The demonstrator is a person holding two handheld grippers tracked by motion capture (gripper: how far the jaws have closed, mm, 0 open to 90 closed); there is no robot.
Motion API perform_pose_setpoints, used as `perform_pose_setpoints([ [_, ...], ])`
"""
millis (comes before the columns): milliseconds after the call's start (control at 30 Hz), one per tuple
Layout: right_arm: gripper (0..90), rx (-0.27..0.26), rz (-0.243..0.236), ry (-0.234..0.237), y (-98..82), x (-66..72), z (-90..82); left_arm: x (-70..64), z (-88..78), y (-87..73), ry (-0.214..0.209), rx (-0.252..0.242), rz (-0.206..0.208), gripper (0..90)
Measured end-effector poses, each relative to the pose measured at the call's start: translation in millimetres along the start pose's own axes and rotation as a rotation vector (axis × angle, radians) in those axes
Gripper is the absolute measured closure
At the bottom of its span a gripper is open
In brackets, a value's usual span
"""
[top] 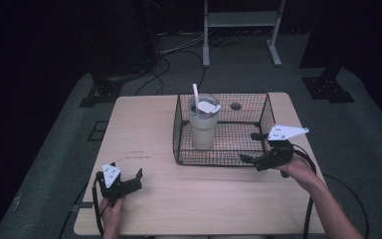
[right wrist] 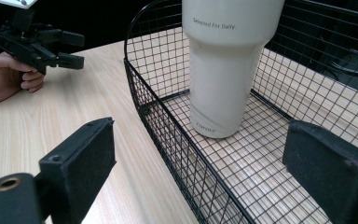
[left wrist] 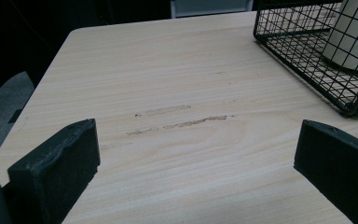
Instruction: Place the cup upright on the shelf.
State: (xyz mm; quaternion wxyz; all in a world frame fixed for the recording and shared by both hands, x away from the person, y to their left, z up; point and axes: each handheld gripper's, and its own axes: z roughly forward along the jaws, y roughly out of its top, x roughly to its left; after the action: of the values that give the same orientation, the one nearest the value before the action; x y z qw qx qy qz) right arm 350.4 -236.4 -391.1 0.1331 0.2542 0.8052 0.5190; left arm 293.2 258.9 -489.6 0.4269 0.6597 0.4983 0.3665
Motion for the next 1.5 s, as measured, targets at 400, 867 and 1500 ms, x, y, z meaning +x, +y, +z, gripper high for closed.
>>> perform_pose_setpoints([
  [400, 8.7, 0.016, 0.001, 0.036, -21.8, 12.6, -5.9, 0.1, -0.1, 0.1, 0.002, 0.004, -0.002, 0.0],
  [867, 8.7, 0.015, 0.015, 0.036, -43.1, 23.8, -14.9, -0.2, -0.3, 0.1, 0.006, 0.004, -0.001, 0.0],
  [1500, 8.7, 0.044, 0.021, 0.009, -73.2, 32.6, -22.9, 0.1, 0.4, 0.2, 0.01, 0.01, -0.005, 0.0],
])
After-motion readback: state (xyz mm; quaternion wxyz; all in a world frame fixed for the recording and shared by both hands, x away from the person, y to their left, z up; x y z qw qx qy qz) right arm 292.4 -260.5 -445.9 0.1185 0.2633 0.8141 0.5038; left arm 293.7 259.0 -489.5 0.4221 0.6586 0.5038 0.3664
